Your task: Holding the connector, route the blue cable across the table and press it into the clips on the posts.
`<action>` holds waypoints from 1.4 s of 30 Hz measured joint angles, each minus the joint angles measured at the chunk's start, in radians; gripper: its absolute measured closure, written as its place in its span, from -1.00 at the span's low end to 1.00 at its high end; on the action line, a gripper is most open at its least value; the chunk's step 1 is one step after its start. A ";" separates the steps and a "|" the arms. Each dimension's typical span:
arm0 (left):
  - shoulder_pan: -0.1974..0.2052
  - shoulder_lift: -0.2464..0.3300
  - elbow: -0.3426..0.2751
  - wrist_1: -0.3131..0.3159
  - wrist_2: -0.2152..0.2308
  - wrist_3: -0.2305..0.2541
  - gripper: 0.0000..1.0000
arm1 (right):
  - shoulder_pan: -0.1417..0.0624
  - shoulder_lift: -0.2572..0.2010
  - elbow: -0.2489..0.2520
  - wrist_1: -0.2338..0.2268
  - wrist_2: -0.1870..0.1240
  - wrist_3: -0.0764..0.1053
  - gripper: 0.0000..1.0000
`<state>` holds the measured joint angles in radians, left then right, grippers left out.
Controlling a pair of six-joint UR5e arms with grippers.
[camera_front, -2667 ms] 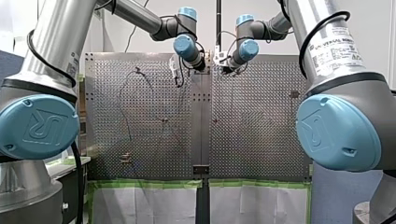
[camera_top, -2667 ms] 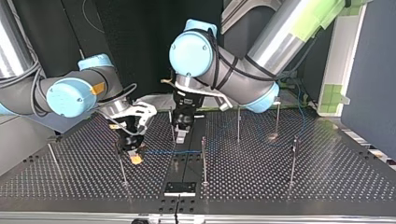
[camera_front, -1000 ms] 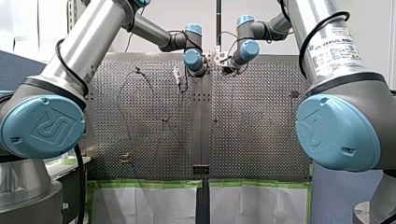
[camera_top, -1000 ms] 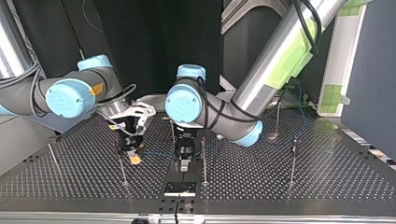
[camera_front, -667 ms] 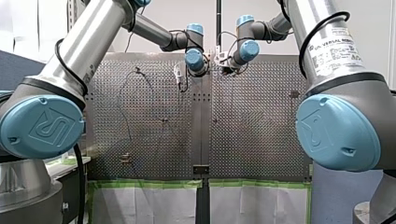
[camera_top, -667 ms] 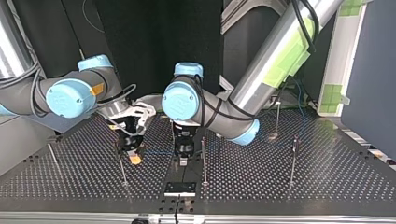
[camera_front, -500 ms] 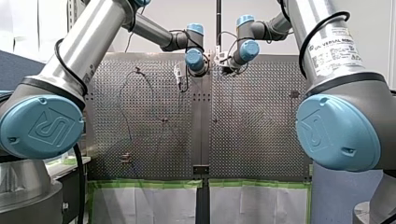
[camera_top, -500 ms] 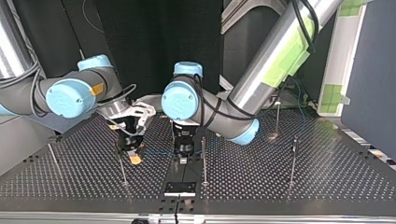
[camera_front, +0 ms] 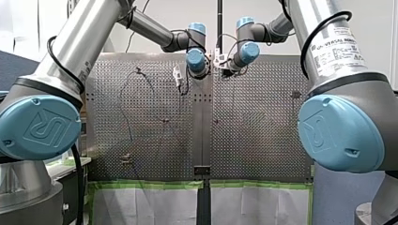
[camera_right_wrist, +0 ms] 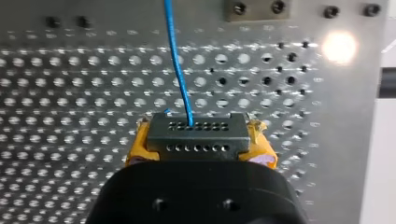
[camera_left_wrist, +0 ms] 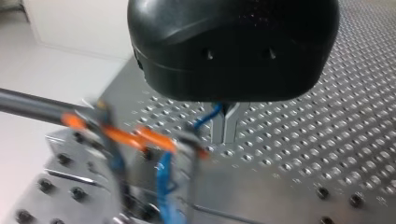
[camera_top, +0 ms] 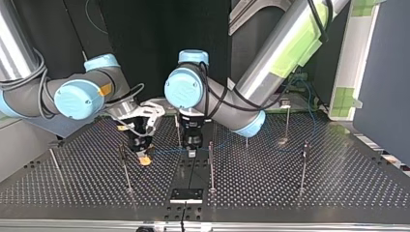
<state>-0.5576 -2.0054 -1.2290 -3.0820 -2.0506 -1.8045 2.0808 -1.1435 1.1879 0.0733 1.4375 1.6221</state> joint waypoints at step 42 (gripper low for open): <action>-0.006 0.016 -0.445 0.381 0.089 -0.033 1.00 | 0.007 -0.066 0.277 -0.016 0.006 -0.068 1.00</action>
<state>-0.5635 -1.9893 -1.6743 -2.7011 -1.9617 -1.8372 2.0883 -1.2091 1.4648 0.0573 1.4436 1.5544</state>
